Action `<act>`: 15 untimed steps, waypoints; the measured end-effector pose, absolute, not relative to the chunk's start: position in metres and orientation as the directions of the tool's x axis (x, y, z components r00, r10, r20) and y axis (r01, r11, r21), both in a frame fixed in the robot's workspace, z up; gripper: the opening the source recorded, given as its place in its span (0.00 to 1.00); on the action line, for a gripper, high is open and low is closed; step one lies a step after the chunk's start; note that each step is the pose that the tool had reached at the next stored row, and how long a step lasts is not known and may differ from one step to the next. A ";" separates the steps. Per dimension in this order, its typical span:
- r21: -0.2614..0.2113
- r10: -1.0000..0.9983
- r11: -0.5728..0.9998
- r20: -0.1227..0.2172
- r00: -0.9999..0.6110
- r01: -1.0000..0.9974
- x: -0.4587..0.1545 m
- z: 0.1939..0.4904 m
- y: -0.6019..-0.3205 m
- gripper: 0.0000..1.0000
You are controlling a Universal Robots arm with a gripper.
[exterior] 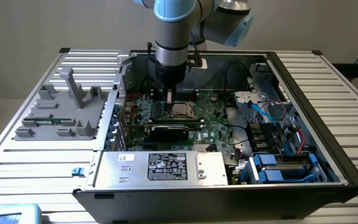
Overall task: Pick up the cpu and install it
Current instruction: 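Close the cpu cover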
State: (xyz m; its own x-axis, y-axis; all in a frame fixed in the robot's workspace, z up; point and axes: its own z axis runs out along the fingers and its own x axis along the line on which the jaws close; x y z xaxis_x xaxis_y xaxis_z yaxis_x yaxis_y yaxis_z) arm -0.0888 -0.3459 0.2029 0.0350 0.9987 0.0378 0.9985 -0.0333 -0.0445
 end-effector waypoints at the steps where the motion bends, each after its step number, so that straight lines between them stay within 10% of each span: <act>1: -0.044 0.999 -0.033 0.038 0.035 0.998 -0.089 0.203 -0.346 0.11; 15: -0.034 0.999 -0.033 0.038 0.035 0.999 -0.111 0.223 -0.346 0.11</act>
